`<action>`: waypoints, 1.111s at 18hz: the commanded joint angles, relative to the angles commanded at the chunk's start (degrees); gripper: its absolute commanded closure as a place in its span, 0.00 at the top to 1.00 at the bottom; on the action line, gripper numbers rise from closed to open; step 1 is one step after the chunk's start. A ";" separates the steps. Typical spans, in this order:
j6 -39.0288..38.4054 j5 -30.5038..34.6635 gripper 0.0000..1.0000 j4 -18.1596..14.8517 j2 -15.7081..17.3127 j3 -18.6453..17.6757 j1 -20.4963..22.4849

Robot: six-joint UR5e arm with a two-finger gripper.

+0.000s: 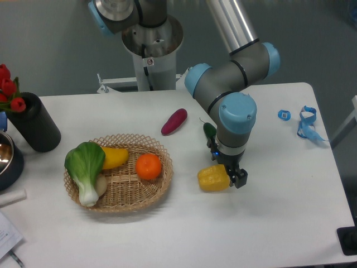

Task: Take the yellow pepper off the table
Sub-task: 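Close the gripper on the yellow bell pepper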

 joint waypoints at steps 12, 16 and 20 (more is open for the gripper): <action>-0.26 0.09 0.97 3.33 -2.20 -0.97 -1.14; 0.00 0.52 0.77 5.80 -2.46 -1.14 -1.14; -0.70 5.53 0.50 5.80 -2.46 -1.14 -1.23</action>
